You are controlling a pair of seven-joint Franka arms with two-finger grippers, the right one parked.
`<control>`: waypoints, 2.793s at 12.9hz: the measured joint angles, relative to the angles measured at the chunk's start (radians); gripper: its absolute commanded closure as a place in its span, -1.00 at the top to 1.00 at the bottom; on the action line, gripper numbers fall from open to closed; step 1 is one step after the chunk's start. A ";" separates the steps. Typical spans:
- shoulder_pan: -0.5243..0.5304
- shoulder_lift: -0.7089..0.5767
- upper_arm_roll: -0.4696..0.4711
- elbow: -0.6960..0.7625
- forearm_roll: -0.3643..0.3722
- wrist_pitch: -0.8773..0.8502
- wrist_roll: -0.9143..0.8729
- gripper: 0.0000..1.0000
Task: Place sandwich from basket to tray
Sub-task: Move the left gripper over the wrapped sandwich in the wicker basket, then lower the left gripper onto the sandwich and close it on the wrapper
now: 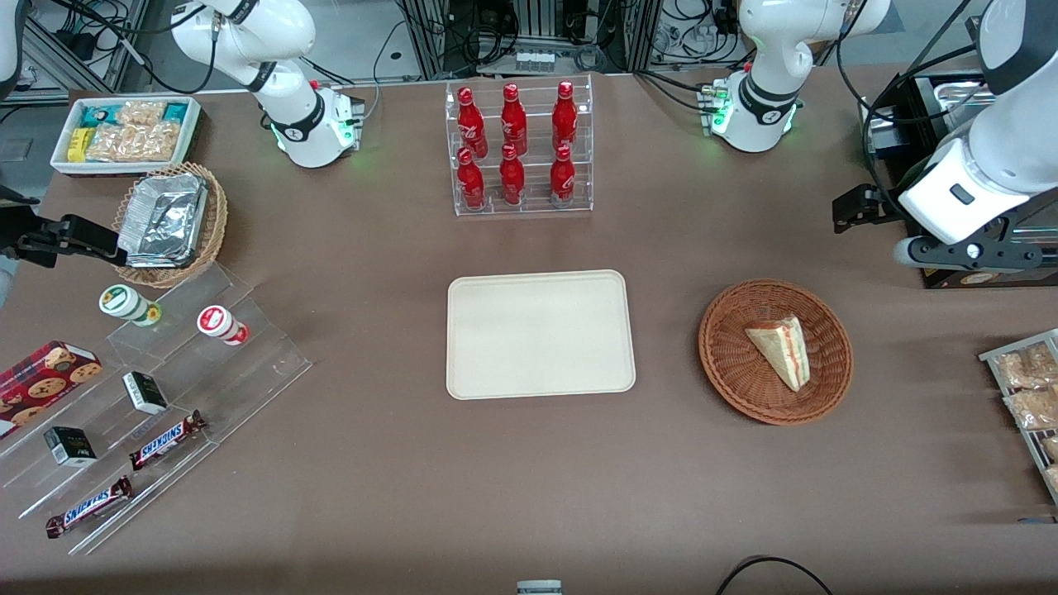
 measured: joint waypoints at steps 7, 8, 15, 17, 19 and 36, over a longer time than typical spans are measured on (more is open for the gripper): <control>0.000 0.033 0.005 -0.023 0.000 0.059 0.002 1.00; 0.000 0.044 0.007 -0.044 0.000 0.085 0.002 1.00; 0.005 0.055 0.015 -0.305 0.001 0.397 0.002 1.00; 0.014 0.049 0.017 -0.383 0.001 0.498 0.002 1.00; 0.025 0.031 0.018 -0.488 0.001 0.634 0.001 1.00; 0.026 0.148 0.018 -0.696 0.001 1.033 -0.695 1.00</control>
